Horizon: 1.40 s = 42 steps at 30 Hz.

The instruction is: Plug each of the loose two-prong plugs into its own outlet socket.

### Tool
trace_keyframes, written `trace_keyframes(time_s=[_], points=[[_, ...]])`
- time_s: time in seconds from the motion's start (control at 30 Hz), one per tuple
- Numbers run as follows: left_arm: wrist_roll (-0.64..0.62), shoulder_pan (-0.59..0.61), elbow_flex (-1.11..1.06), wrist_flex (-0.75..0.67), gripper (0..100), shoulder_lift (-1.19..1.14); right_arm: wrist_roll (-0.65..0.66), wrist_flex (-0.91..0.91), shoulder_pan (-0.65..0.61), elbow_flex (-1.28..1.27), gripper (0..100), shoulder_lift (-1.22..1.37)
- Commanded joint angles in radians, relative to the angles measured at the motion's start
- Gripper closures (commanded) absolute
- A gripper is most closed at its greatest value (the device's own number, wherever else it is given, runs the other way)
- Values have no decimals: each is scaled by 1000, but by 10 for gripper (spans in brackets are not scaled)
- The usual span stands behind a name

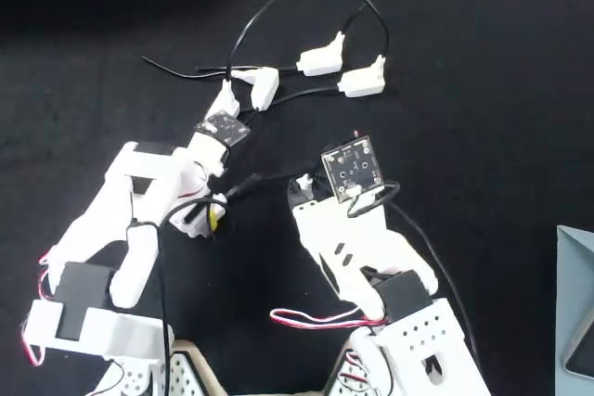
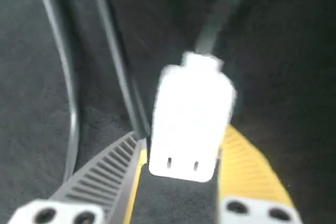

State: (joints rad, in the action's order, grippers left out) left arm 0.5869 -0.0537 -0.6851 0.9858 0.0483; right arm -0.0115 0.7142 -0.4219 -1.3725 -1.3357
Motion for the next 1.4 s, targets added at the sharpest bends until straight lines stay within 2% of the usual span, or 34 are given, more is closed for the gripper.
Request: trace_keyframes(time_s=[0.0, 0.13, 0.3, 0.37, 0.47, 0.5, 0.6, 0.87, 1.1, 1.23, 1.37], points=[[-5, -48, 25, -9, 871, 15, 9, 5, 15, 27, 985, -10], [-80, -134, 28, -17, 936, 57, 9, 5, 15, 27, 985, -13], [-124, -182, 70, -17, 927, 55, 9, 26, 15, 28, 985, -16], [-137, -182, 74, -14, 863, 49, 9, 26, 15, 28, 985, -16], [-187, -173, 67, -9, 710, 57, 9, 26, 15, 28, 985, -16], [-212, -165, 70, -8, 685, 58, 9, 26, 15, 28, 985, -16], [-219, -150, 90, -2, 695, 58, 9, 26, 15, 28, 985, -16], [-226, -35, 223, 172, 698, 101, 9, 26, 15, 35, 985, -16], [-229, 94, 174, 224, 699, 368, 9, 26, 15, 51, 985, -8], [-292, 189, 87, 219, 773, 545, 8, 26, 11, 58, 985, -8], [-298, 274, -25, 218, 887, 681, 8, 18, 8, 62, 985, -7]])
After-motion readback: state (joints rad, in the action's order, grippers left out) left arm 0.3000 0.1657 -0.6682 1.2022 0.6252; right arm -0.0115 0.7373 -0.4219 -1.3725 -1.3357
